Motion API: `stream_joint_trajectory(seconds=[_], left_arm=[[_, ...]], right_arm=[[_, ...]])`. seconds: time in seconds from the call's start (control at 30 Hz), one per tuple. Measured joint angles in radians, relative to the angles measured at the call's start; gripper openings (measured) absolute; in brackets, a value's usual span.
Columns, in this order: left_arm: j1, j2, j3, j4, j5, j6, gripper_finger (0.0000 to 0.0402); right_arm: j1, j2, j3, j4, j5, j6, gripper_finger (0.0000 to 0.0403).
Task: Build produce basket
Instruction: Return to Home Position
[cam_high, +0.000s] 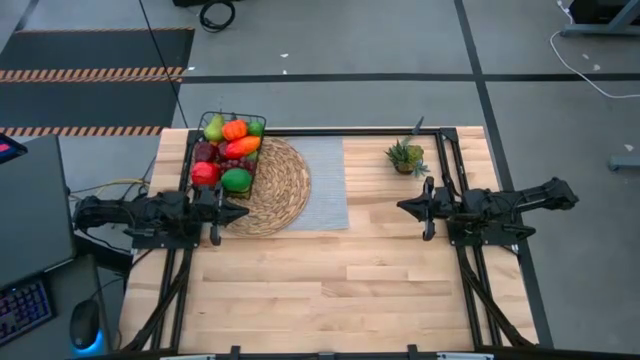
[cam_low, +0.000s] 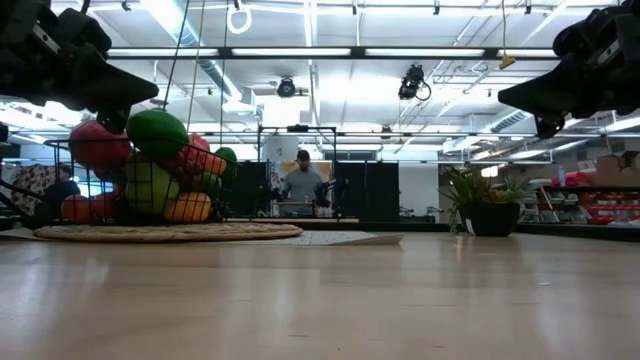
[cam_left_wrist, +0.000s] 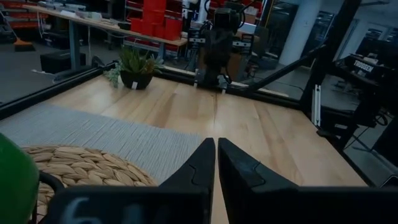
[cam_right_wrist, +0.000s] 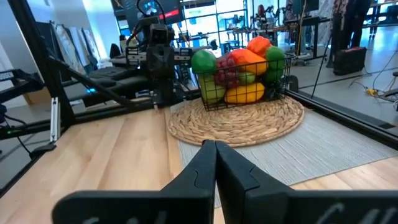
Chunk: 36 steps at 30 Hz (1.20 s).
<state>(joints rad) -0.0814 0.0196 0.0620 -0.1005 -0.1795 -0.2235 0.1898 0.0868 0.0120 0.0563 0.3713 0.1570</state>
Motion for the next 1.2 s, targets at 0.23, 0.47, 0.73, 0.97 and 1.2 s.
stream_joint_trajectory(seconds=[0.23,0.47,0.73,0.97,1.2], left_arm=[[0.0,0.0,0.0,0.0,0.0,0.0,0.0016],[0.0,0.0,0.0,0.0,0.0,0.001,0.0025],[0.0,0.0,0.0,0.0,0.0,0.001,0.0025],[0.0,0.0,0.0,0.0,0.0,0.001,0.0019],[0.0,0.0,0.0,0.0,0.0,0.001,0.0029]], right_arm=[[0.0,0.0,0.0,0.002,0.0,0.0,0.0014],[0.0,0.0,0.0,0.002,0.0,0.0,0.0016],[0.0,0.0,0.0,0.002,0.0,0.0,0.0016],[0.0,0.0,0.0,0.002,0.0,0.0,0.0016],[0.0,0.0,0.0,0.002,0.0,0.0,0.0016]])
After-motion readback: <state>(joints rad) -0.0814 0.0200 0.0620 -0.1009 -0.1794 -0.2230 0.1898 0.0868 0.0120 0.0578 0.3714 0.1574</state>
